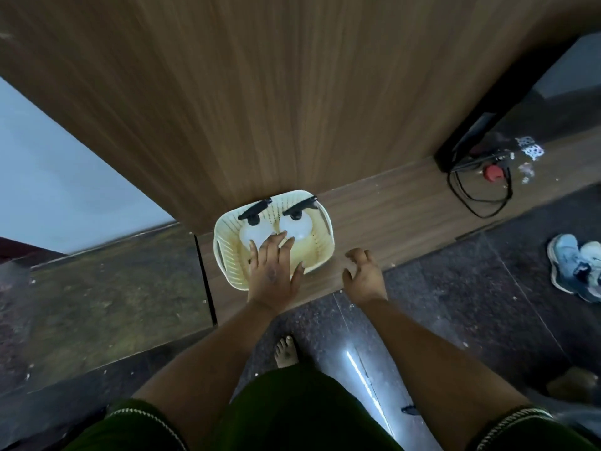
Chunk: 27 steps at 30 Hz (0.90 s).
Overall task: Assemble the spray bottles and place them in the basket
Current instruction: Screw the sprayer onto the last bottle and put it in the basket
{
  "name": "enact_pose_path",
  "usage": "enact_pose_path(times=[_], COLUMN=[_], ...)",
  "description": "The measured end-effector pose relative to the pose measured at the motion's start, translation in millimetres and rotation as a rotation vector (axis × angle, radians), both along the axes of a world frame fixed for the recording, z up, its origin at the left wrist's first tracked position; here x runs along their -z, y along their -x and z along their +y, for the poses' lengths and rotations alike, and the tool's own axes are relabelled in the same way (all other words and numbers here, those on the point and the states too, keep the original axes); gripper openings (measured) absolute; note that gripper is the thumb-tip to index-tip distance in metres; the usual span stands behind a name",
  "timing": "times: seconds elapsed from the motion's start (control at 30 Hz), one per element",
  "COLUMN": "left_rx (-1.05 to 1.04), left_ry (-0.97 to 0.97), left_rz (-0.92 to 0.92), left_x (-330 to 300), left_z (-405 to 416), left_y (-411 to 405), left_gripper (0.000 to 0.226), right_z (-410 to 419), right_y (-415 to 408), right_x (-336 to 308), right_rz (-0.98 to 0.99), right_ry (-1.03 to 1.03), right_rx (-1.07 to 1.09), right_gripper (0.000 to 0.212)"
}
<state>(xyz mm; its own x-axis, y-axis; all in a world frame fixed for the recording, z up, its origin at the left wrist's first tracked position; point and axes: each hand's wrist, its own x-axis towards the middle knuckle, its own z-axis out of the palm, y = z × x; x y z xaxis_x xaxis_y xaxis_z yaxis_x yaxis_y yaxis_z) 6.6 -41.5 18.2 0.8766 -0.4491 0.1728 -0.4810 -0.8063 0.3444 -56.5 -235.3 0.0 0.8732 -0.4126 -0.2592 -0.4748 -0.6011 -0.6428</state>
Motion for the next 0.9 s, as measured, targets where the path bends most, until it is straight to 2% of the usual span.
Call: enact_pose_path(times=[0.17, 0.4, 0.57, 0.73, 0.83, 0.9], left_rx=[0.216, 0.336, 0.179, -0.024, -0.033, -0.051], left_ry=[-0.104, -0.285, -0.367, -0.356, -0.353, -0.352], left_rz=[-0.016, 0.294, 0.637, 0.985, 1.026, 1.053], left_x=[17.9, 70.1, 132.9, 231.1, 300.3, 345.3], left_z=[-42.3, -98.8, -147.4, -202.9, -230.8, -249.3], left_y=[71.0, 197.6, 270.1, 310.8, 323.3, 327.5], left_gripper=[0.046, 0.061, 0.074, 0.086, 0.079, 0.078], right_z=[-35.4, -100.1, -135.0, -143.4, -141.4, -144.0], right_y=[95.1, 262.8, 362.8, 419.4, 426.2, 429.8], right_x=[23.0, 69.9, 136.9, 226.1, 288.6, 334.9], right_rz=[0.116, 0.319, 0.447, 0.474, 0.486, 0.512], right_ry=[-0.037, -0.035, -0.093, -0.112, -0.144, -0.176], right_rx=[0.063, 0.186, 0.370, 0.690, 0.864, 0.799], right_gripper=[0.036, 0.044, 0.043, 0.028, 0.031, 0.035])
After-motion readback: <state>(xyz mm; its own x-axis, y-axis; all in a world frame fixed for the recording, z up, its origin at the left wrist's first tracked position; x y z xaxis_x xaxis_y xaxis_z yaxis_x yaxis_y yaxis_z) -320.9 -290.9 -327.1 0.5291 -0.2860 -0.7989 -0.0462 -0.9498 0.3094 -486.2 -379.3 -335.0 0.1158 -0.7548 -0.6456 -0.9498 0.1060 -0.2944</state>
